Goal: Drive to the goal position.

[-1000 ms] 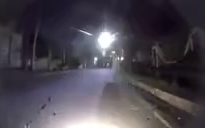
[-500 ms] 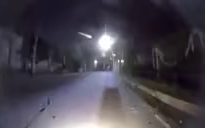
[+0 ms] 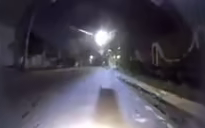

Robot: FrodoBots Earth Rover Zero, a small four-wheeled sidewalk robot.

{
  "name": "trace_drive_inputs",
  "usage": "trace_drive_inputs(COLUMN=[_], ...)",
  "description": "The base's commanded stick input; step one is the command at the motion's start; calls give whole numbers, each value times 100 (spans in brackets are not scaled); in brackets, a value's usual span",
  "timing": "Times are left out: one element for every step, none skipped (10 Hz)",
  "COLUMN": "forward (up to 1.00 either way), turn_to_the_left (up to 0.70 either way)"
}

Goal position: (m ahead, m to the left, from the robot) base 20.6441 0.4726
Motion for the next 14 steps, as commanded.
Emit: trace_drive_inputs(forward=[70,70,70,70,70,70,70,70,70,70,70,70,70,70], turn_to_the_left=[-9,-30,-34,-14,0,0,0,0,-7,-28,-35,-35,-22,-5])
